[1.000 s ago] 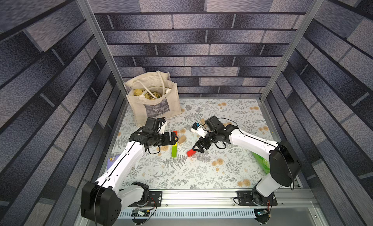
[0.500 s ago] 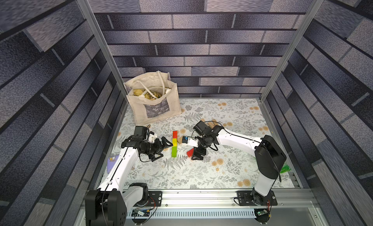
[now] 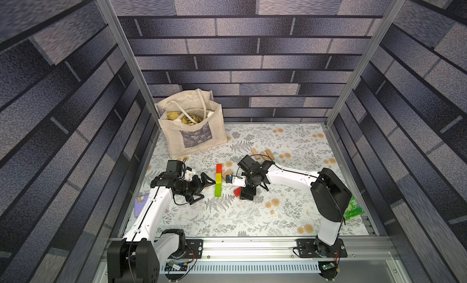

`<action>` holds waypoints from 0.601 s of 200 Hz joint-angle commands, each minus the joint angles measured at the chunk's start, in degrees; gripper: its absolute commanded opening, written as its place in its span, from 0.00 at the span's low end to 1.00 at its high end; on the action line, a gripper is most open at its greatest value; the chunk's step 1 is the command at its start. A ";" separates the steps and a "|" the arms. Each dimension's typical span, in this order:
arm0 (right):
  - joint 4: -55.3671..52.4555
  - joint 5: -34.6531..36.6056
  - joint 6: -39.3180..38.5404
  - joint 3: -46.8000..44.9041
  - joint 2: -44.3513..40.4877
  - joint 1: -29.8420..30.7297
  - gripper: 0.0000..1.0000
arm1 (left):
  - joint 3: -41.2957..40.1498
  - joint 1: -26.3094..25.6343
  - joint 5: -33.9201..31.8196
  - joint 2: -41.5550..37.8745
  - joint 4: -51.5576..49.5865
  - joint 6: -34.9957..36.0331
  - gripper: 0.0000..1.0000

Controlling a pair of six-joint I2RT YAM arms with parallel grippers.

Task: Assemble the letter k with building blocks
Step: Pick up the building block from the center of the board.

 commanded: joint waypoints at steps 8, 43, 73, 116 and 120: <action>1.28 2.16 -2.25 1.08 2.12 0.45 0.87 | -0.08 0.40 1.00 0.99 -0.43 0.23 1.00; -0.90 1.94 -3.74 3.03 4.37 0.42 0.85 | 0.18 0.52 0.71 1.71 -0.86 0.76 1.00; 0.25 0.28 -2.82 2.73 4.42 0.46 0.84 | 0.74 0.61 -0.06 2.44 -1.44 1.66 1.00; 0.45 -0.83 -1.96 2.59 4.25 0.46 0.74 | 1.04 0.65 0.12 3.90 -1.23 2.57 1.00; 0.46 -0.79 -1.96 2.55 4.25 0.48 0.72 | 1.14 0.61 0.12 3.84 -1.22 2.53 1.00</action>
